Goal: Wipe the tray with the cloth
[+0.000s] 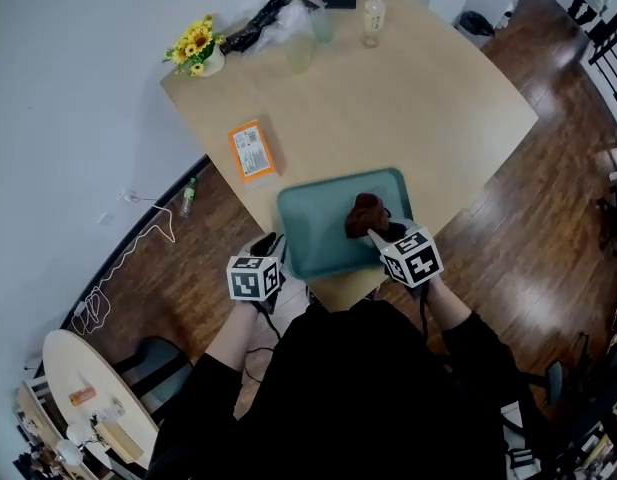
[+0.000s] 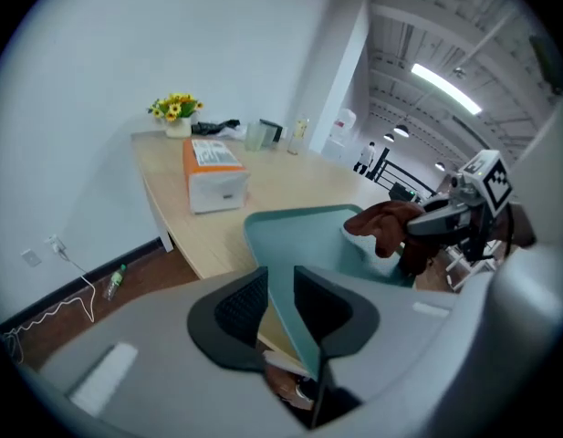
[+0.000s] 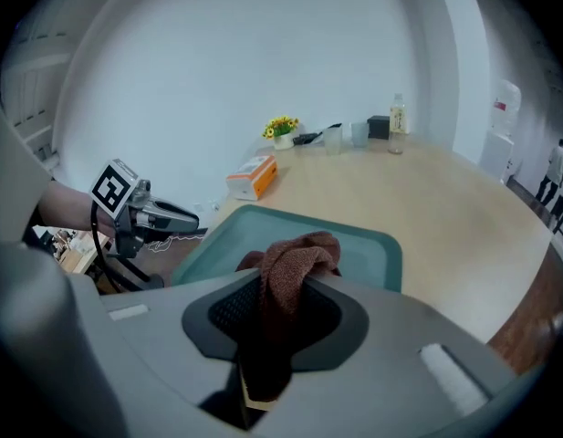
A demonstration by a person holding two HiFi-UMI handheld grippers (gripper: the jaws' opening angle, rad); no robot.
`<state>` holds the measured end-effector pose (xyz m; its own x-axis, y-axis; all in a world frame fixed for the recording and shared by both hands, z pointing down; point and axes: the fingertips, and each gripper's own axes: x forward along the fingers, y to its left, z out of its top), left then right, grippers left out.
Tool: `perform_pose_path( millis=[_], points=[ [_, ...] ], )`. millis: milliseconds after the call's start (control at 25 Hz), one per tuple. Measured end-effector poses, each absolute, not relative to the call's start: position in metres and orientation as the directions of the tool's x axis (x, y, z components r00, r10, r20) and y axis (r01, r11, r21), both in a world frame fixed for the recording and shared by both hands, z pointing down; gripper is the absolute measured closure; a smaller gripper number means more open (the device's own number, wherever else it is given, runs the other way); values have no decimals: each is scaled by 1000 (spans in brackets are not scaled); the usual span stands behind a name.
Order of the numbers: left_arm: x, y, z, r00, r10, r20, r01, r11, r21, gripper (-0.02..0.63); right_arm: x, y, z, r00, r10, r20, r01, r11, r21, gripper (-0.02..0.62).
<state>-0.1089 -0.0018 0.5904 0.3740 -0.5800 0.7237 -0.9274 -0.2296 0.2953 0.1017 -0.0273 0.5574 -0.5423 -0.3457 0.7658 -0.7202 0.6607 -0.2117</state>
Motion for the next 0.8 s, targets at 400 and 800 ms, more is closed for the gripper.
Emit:
perform_pose_path(
  millis=[400, 800],
  points=[
    [-68, 7, 408, 469, -778, 417, -883, -413, 222, 535, 118, -30, 369, -694, -588, 415, -699, 690, -191, 522],
    [-53, 8, 332, 480, -825, 298, -877, -460, 139, 537, 141, -20, 241, -695, -698, 170, -709, 705, -3, 522]
  ],
)
